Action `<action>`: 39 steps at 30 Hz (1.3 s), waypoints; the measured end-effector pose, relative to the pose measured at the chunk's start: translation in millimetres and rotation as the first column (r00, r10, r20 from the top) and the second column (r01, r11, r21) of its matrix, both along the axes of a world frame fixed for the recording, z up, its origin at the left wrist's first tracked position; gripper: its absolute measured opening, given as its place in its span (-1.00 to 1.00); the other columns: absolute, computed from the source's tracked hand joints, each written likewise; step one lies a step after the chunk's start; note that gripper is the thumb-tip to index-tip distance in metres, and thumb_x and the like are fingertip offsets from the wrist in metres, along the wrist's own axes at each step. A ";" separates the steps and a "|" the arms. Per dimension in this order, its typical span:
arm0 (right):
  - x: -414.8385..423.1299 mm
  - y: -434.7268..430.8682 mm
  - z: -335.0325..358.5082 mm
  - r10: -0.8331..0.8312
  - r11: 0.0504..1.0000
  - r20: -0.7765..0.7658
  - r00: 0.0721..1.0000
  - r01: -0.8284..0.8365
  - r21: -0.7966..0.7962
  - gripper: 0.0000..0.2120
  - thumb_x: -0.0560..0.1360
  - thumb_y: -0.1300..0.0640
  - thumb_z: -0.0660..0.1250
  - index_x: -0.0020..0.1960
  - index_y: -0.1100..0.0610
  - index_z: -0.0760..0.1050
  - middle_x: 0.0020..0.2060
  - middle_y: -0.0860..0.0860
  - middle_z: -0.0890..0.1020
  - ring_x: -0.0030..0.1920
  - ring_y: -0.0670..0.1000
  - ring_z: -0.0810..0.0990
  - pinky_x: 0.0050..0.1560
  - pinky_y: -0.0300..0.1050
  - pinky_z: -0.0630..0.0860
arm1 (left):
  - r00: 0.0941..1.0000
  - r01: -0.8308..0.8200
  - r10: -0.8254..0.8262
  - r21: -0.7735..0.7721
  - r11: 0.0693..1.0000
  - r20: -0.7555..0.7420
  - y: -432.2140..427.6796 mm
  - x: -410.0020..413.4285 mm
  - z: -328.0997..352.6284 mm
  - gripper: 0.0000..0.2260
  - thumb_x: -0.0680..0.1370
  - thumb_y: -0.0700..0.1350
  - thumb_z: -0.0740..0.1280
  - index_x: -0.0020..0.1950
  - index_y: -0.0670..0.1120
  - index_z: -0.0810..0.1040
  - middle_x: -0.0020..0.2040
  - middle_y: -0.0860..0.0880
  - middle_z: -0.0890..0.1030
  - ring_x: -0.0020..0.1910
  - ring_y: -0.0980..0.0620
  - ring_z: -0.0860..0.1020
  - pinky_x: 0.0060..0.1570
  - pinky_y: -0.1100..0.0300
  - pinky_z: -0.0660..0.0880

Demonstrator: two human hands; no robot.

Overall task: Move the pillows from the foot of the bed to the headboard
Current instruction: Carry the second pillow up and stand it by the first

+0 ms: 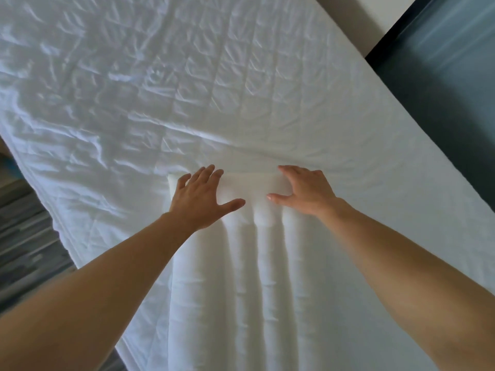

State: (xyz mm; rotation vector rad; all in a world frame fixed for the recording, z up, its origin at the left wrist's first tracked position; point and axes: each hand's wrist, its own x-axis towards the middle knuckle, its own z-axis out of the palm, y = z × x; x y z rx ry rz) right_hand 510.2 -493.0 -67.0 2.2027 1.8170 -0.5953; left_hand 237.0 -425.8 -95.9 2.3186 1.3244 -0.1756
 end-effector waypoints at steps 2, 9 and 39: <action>4.8 3.9 -16.1 0.013 1.000 -0.014 1.000 -0.014 -0.024 -0.08 0.36 -0.57 0.23 0.53 -0.04 0.29 0.48 -0.08 0.43 0.48 0.00 0.38 0.43 0.07 0.24 | 1.000 -0.003 0.003 -0.026 1.000 -0.003 6.5 5.4 -18.2 -0.01 0.38 0.64 -0.02 0.62 0.01 0.17 0.63 -0.02 0.20 0.61 -0.01 0.11 0.56 -0.07 0.02; 19.8 24.4 -37.8 0.015 0.994 -0.079 0.997 -0.023 -0.107 0.10 0.14 -0.72 0.10 0.49 -0.08 0.34 0.37 -0.06 0.54 0.39 0.02 0.46 0.40 0.05 0.23 | 0.985 0.150 -0.154 -0.048 0.987 -0.083 47.2 23.9 -43.8 0.04 0.25 0.72 0.00 0.47 0.02 0.35 0.31 -0.04 0.54 0.33 -0.10 0.47 0.34 -0.05 0.26; -84.3 -70.8 213.6 0.206 0.902 0.194 0.959 -0.263 0.343 -0.15 0.19 -0.68 0.21 -0.08 0.12 0.47 -0.30 -0.08 0.50 -0.30 0.03 0.46 0.03 -0.07 0.40 | 0.971 0.150 -0.189 0.247 0.957 0.144 -39.8 -79.7 204.0 -0.21 0.20 0.68 0.23 0.03 0.03 0.32 -0.06 0.02 0.64 -0.07 -0.10 0.58 -0.06 0.00 0.55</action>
